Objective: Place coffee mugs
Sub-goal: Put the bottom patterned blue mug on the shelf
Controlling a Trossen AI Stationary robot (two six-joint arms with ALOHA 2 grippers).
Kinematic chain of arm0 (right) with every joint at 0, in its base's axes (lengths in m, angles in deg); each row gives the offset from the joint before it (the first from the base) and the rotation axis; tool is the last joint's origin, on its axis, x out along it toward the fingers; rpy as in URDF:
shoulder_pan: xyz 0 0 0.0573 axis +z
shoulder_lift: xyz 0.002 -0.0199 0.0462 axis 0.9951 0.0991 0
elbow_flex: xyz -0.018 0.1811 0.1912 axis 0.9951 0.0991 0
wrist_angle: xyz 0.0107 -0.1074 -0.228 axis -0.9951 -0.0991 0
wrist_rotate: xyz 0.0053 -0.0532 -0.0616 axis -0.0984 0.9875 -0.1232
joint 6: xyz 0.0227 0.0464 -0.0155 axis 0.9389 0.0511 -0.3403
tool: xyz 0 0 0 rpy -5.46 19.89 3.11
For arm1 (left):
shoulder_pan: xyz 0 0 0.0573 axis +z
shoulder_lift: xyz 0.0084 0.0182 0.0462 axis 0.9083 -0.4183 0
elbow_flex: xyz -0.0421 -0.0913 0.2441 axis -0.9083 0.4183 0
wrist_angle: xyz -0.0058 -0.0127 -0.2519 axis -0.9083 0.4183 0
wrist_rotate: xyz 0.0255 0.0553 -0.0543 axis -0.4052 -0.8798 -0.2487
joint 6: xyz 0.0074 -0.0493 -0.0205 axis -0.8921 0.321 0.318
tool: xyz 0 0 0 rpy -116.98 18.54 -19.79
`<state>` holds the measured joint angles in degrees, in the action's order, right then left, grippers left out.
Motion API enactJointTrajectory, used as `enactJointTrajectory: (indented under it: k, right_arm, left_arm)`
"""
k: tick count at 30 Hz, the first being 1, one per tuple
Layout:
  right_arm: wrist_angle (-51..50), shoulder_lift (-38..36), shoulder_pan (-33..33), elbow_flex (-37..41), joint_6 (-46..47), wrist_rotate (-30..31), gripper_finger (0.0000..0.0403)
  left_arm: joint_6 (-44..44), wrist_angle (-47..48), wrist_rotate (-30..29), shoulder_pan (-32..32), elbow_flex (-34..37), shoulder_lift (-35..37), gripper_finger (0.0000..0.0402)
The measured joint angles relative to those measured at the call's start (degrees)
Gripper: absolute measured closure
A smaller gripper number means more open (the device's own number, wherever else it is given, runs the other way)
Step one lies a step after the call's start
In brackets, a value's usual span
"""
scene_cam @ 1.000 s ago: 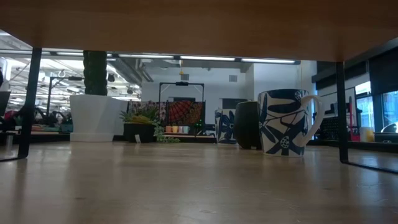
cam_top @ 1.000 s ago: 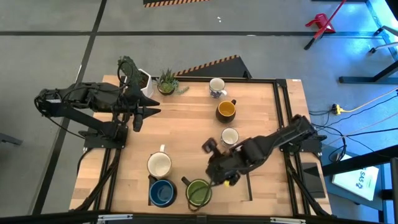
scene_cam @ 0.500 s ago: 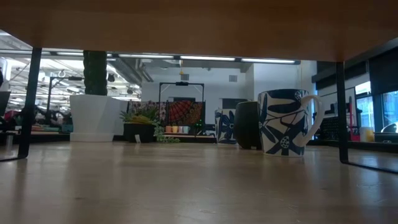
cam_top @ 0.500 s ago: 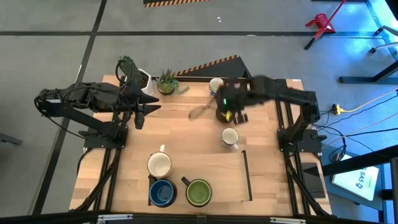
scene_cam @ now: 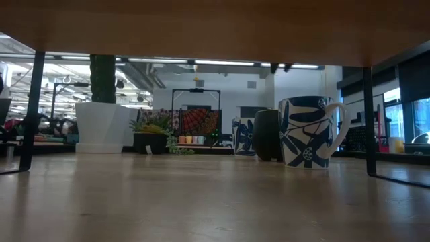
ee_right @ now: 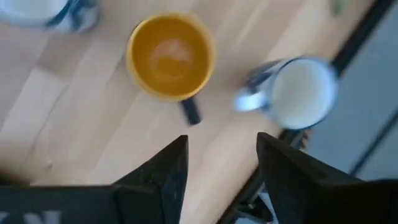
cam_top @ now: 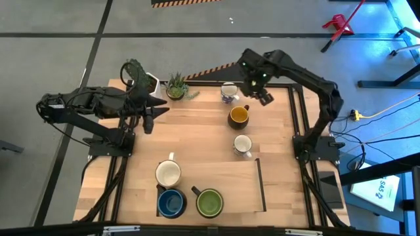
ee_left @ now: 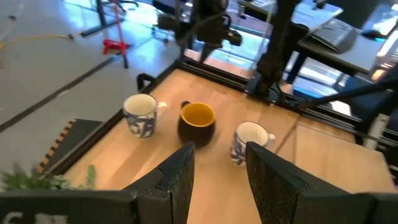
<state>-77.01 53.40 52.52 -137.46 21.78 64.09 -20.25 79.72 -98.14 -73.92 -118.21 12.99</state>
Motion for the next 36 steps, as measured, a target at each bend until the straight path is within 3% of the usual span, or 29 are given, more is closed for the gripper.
enactJointTrajectory:
  k: [3,6,10,16,20,25,31,36]
  right_arm:
    - [-3.10,-1.32,-4.08,3.76,0.39,-3.66,0.0236]
    - [-5.79,-4.11,-6.64,9.99,4.80,-12.06,0.0246]
    - [-4.23,-12.72,-5.11,20.68,9.98,-17.89,0.0257]
    - [7.43,-26.94,4.87,36.19,20.75,-12.33,0.0267]
    - [15.55,-31.26,14.43,42.58,17.76,-9.84,0.0267]
    - [19.06,-30.43,23.36,44.61,7.63,-4.09,0.0264]
    - [24.43,-25.82,29.20,44.63,-1.49,-5.01,0.0248]
    - [26.58,-21.04,32.02,44.66,-3.13,-3.05,0.0226]
  left_arm:
    - [0.04,0.02,-2.27,0.02,0.00,0.00,0.0264]
    - [-0.04,0.02,-3.40,0.00,0.00,0.00,0.0264]
    - [-0.08,0.02,-4.84,0.00,0.00,0.00,0.0264]
    - [-0.13,0.02,-5.61,0.00,0.00,0.00,0.0264]
    - [-0.88,0.02,-5.67,0.01,0.00,0.00,0.0264]
    - [-1.57,0.02,-7.00,0.00,0.00,0.00,0.0264]
    - [-2.13,0.82,-7.68,0.00,0.00,0.00,0.0264]
    - [-2.11,2.86,-7.96,0.02,0.00,0.00,0.0264]
